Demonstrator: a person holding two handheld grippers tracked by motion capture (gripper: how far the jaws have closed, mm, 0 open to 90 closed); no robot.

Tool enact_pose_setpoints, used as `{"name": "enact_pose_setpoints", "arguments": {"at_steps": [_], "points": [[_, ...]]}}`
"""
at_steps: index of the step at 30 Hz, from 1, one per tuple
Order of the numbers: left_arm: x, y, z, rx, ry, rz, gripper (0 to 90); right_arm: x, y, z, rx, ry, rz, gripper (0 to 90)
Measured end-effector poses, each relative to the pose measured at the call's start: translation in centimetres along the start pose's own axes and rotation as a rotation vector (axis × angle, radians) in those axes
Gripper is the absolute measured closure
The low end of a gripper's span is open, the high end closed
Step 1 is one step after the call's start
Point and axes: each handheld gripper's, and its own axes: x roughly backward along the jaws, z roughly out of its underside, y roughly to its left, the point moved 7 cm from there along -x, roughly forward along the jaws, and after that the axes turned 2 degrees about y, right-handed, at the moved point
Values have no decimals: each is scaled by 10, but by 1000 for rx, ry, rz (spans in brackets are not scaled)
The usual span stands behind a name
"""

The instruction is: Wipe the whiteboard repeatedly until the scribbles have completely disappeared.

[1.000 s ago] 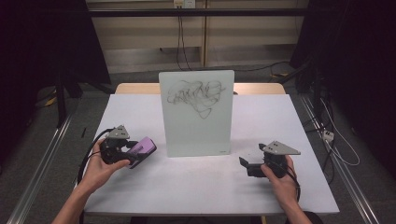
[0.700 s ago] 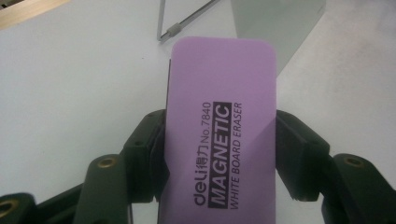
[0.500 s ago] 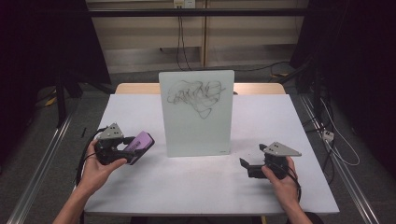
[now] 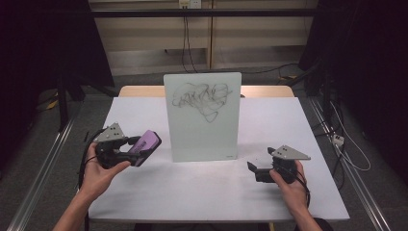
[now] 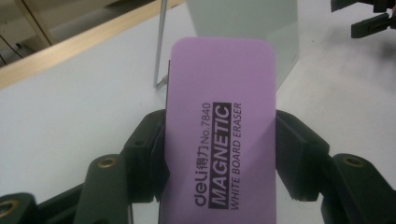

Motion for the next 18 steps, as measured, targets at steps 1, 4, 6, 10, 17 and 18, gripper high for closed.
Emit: {"name": "enact_pose_setpoints", "arguments": {"at_steps": [1,4,6,10,17,18], "points": [[0,-2,-4,-9,-2,-4,407,0,0,0,3,0,-4,57],[-1,-9,-16,-33,-17,-10,408,1,1,0,7,-6,-7,59],[-2,-13,-26,-57,-23,-8,408,2,2,1,3,-6,-10,59],[-4,-19,-46,-103,-35,-14,408,3,1,1,3,-6,-10,59],[-11,-22,-65,-125,-55,-4,408,2,2,0,10,-6,-10,59],[-12,-22,-68,-127,-63,-5,408,2,2,0,9,-6,-11,59]]}}
